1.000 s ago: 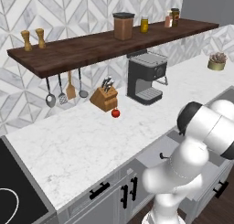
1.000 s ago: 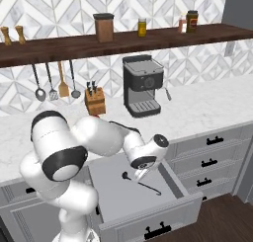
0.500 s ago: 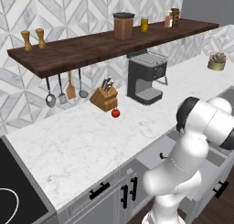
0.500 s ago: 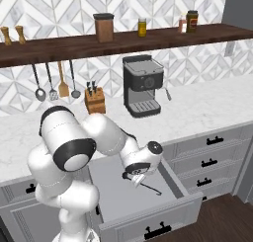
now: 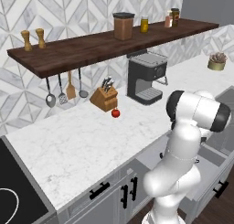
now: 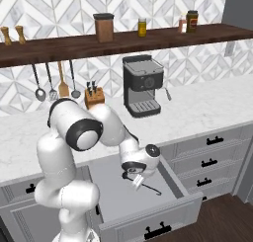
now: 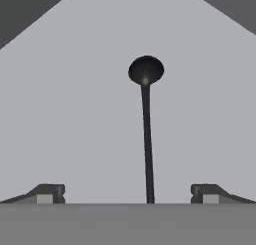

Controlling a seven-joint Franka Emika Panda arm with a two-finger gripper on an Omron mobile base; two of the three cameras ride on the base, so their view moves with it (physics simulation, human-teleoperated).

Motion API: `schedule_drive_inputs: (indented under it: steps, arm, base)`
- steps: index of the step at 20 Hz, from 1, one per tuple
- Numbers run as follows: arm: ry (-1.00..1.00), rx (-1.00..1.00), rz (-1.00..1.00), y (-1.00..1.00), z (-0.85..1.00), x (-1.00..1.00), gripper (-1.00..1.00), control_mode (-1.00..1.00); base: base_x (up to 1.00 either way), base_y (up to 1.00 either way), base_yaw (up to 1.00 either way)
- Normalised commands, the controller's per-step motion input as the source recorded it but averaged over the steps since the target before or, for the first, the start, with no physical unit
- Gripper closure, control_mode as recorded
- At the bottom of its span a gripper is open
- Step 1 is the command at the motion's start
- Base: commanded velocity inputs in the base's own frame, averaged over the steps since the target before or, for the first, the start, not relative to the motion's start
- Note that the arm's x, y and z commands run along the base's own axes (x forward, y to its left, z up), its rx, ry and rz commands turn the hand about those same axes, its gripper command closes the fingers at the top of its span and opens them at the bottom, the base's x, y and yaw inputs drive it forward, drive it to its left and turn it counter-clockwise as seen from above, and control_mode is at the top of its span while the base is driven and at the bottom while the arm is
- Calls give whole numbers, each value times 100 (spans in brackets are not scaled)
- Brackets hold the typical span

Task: Pick the ladle from the drawer and place it on the counter.

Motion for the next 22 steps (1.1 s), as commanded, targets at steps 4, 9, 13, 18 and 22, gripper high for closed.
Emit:
schedule_drive_inputs:
  steps: [4, 9, 13, 18, 22]
  arm:
    - [0, 0, 18, -14, -28, 26, -100, -100]
    - [0, 0, 20, -15, -35, 23, -100, -100]
    - [0, 0, 18, -16, -32, 20, -100, -100]
    - [0, 0, 16, -9, -22, 35, -100, -100]
    - [0, 0, 12, 0, -36, 39, -100, -100]
  base:
    - [0, 0, 0]
    - [0, 0, 0]
    - [0, 0, 0]
    - [0, 0, 0]
    - [0, 0, 0]
